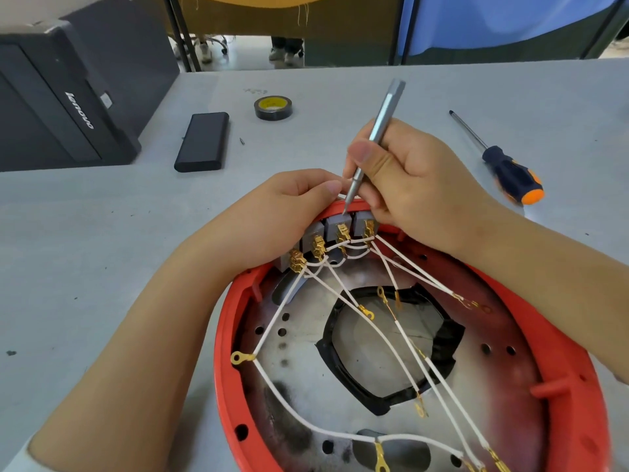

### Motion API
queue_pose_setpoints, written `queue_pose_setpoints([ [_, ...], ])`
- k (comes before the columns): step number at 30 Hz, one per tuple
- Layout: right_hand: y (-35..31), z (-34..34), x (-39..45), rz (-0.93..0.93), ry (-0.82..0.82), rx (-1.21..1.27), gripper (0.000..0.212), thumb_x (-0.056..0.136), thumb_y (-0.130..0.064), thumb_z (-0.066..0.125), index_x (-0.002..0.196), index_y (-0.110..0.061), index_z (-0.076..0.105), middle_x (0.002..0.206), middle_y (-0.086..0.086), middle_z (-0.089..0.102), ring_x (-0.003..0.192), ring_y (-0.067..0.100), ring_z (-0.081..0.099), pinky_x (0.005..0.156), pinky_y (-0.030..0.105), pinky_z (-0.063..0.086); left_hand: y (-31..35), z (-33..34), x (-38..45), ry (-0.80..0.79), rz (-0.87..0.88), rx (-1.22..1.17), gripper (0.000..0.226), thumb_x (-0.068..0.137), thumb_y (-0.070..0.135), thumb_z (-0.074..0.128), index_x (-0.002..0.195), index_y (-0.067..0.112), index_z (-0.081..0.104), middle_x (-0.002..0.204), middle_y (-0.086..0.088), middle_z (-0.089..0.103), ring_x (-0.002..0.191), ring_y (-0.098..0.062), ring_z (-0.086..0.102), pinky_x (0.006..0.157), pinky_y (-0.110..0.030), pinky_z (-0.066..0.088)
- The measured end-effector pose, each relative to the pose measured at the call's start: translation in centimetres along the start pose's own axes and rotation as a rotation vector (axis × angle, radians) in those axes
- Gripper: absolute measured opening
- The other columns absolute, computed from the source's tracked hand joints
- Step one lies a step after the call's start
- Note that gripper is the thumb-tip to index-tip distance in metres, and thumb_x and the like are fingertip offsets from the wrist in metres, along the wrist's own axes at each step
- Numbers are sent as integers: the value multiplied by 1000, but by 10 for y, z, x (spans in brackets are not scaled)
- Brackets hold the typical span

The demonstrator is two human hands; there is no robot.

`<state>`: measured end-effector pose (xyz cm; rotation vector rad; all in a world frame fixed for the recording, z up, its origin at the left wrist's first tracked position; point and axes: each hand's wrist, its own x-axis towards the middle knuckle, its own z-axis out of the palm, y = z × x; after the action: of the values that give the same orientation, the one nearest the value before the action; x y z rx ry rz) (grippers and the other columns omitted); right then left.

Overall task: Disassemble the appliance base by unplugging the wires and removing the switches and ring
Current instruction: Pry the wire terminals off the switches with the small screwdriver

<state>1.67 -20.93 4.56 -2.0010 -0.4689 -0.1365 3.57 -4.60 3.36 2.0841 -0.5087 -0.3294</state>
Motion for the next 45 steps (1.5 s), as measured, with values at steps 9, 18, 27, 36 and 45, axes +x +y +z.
queue_pose_setpoints([
  [9, -1, 5, 6, 1, -28, -150, 25, 100, -27, 45, 81, -16, 56, 47, -23, 53, 46, -5, 53, 50, 9, 37, 1, 1, 0, 18, 16, 8, 30, 99, 38, 39, 93, 33, 68, 90, 14, 73, 86, -2, 67, 80, -21, 49],
  [18, -5, 6, 19, 88, -58, -225, 34, 99, -32, 45, 72, -18, 58, 44, -16, 54, 43, -2, 51, 46, 10, 37, 7, 2, -2, 16, -22, 8, 29, 99, 35, 39, 95, 31, 68, 101, -16, 70, 100, -38, 61, 93, -52, 46],
  [27, -2, 8, 7, -22, 80, -214, 28, 99, -27, 49, 77, -13, 60, 46, -9, 51, 45, 2, 51, 48, 12, 39, 5, 2, -1, -1, -10, -41, 30, 101, 33, 38, 103, 31, 68, 93, 10, 73, 89, -9, 68, 80, -26, 51],
  [36, -4, 7, 4, -23, -5, -145, 26, 101, -25, 44, 79, -17, 56, 46, -19, 52, 45, -3, 52, 49, 9, 38, 2, 1, -1, 33, 12, -9, 34, 99, 40, 38, 85, 35, 69, 89, 5, 72, 88, -16, 66, 76, -24, 50],
  [45, -4, 7, 6, 9, 3, -126, 26, 100, -27, 45, 80, -15, 57, 44, -15, 51, 41, 0, 49, 46, 11, 36, 2, 1, 1, 24, 7, -5, 33, 100, 38, 37, 93, 32, 69, 90, 14, 72, 87, -2, 66, 78, -16, 49],
])
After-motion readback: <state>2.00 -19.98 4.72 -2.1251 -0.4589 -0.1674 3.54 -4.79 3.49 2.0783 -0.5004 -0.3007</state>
